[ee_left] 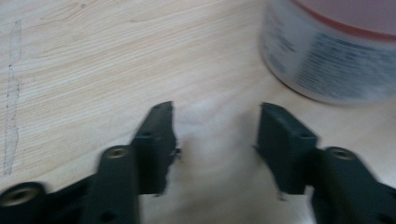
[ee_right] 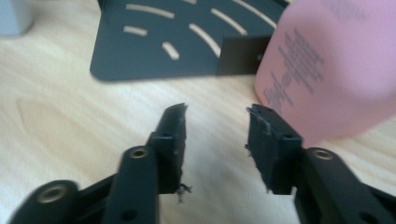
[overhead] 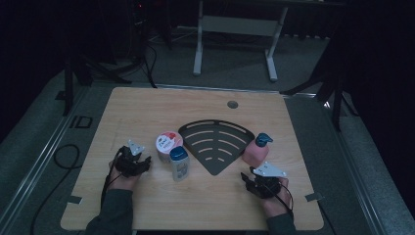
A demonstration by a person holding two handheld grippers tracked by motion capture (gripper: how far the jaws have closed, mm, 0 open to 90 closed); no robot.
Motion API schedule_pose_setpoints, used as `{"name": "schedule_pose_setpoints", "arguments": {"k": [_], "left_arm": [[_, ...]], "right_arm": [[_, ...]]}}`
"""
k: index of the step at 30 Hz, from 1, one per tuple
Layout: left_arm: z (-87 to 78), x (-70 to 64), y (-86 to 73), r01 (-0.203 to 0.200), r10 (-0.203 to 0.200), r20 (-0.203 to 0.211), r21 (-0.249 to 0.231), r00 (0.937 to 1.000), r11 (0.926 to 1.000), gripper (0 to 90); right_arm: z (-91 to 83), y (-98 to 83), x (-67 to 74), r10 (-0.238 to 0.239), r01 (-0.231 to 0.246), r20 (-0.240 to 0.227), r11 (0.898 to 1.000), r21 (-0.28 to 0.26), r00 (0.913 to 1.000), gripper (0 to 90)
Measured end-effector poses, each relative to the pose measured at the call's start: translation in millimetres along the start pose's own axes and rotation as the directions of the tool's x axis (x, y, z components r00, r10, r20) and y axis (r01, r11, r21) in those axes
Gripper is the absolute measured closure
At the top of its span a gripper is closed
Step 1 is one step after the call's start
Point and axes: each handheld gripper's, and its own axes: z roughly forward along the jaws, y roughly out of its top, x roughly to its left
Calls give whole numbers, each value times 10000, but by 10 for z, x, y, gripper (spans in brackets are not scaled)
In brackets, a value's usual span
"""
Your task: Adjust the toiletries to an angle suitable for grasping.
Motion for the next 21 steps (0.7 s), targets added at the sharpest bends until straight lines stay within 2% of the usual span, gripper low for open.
{"name": "schedule_pose_setpoints", "arguments": {"k": [1,3,5,9,11,16,21], "left_arm": [[-27,2,-6,38,-38,29,-10,10000,10000,545],[-111,18,-30,383,-380,318,-110,9988,9992,612],[-181,18,-65,597,-591,318,-186,9977,9980,668],[-299,-12,-133,959,-941,417,-420,9947,9945,699],[-349,-40,-151,1138,-1098,784,-485,9909,9923,739],[-441,-180,-147,933,-822,1364,-768,9872,9927,890],[-427,-308,-123,499,-383,1689,-647,9849,9967,896]], "right_arm": [[-20,-23,-2,-86,85,103,9999,83,9999,516],[-64,-74,-19,-120,116,216,9998,172,9997,512],[-113,-125,-49,-25,20,298,9999,172,9996,508],[-194,-211,-121,383,-388,497,9992,90,9980,505],[-218,-259,-163,645,-647,616,9979,6,9960,505],[-209,-291,-224,1085,-1080,643,9941,-110,9920,505],[-185,-294,-211,1026,-1022,639,9947,-102,9927,508]]}}
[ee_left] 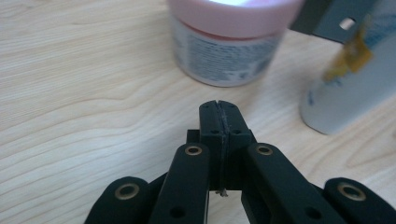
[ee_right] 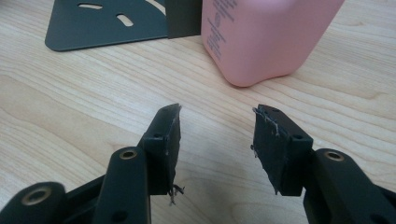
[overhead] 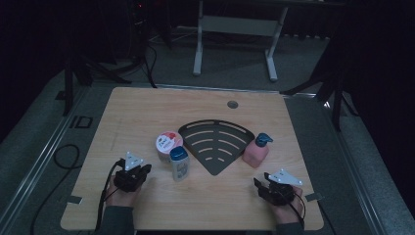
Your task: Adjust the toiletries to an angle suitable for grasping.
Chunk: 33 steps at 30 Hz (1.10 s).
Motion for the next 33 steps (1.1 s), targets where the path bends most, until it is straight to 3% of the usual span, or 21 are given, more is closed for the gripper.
{"name": "schedule_pose_setpoints", "arguments": {"k": [6,15,21,28,33], "left_arm": [[55,-142,39,-297,300,285,-102,9991,9995,897],[248,-349,90,-807,796,916,81,9926,9967,895],[325,-391,96,-1057,1028,1184,189,9876,9942,894],[340,-394,92,-1160,1126,1168,229,9868,9930,895],[355,-464,84,-1565,1521,1377,214,9787,9874,894]], "right_arm": [[12,4,19,-83,83,-16,9999,-61,10000,507],[17,10,35,-154,153,-49,9998,-147,9999,511],[22,10,45,-219,218,-75,9997,-143,9997,515],[12,12,49,-226,224,-108,9996,-197,9997,518],[9,14,51,-264,261,-114,9994,-228,9996,521]]}}
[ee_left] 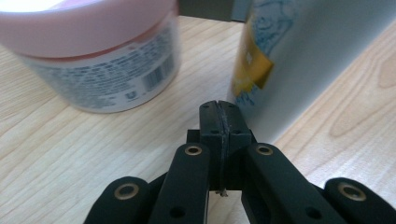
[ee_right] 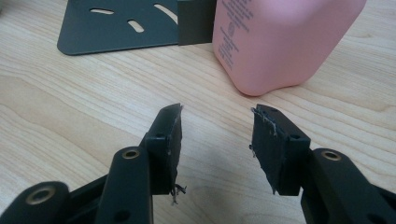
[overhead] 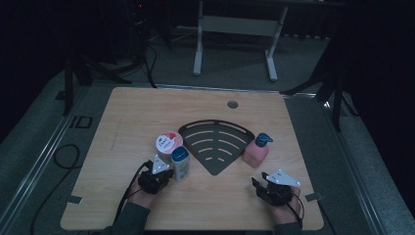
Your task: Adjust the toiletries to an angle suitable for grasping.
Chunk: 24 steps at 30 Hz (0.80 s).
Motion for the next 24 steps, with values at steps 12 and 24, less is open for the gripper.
{"name": "schedule_pose_setpoints", "arguments": {"k": [12,24], "left_arm": [[125,27,45,1,-1,125,12,9999,10000,893],[254,-78,128,-693,692,59,87,9976,9976,892]], "right_arm": [[-8,1,-2,30,-30,20,10000,-42,10000,526],[-8,6,14,-12,12,7,10000,-90,10000,530]]}}
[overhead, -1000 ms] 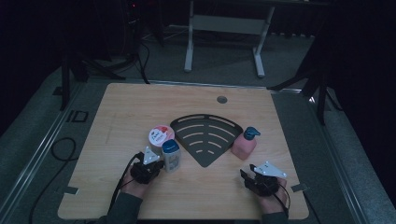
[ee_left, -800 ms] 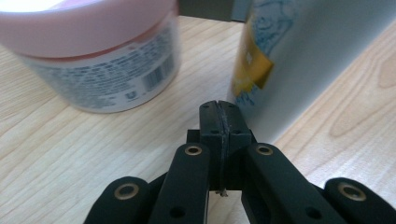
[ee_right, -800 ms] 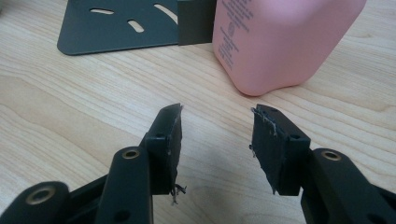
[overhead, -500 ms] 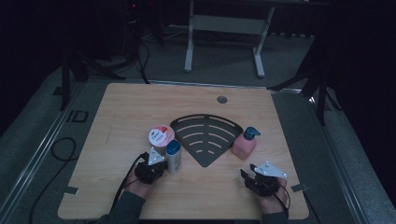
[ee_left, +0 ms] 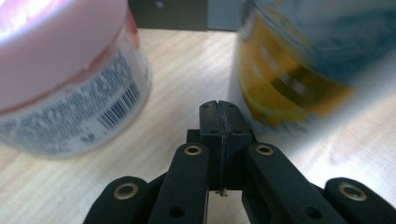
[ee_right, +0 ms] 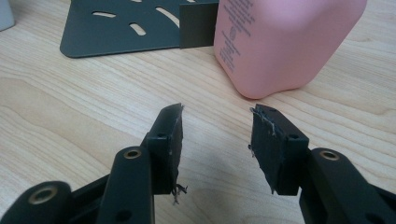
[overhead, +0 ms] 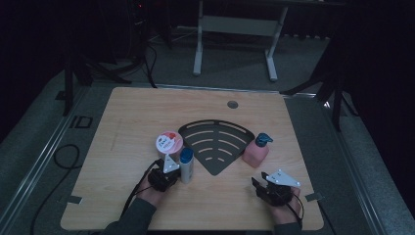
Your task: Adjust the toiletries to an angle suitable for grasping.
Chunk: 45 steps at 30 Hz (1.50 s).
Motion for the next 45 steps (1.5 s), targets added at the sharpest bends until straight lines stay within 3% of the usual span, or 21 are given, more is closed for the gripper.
{"name": "schedule_pose_setpoints", "arguments": {"k": [2,14,33,42,45], "left_arm": [[35,14,31,134,-133,102,-95,9999,9999,892],[128,-143,121,-395,403,552,-142,9977,9991,893],[256,-732,314,-626,620,1221,12,9906,9980,891],[198,-717,284,-644,635,1521,11,9863,9979,894],[40,-703,226,-818,838,1768,-186,9807,9965,898]], "right_arm": [[-3,0,-1,-11,11,0,10000,-16,10000,530],[-11,1,-3,-7,7,-48,10000,-69,10000,529],[-33,13,71,-203,202,-250,9998,-59,9995,529],[-32,14,87,-296,294,-279,9996,-48,9992,530],[-36,13,81,-266,264,-289,9996,-63,9992,530]]}}
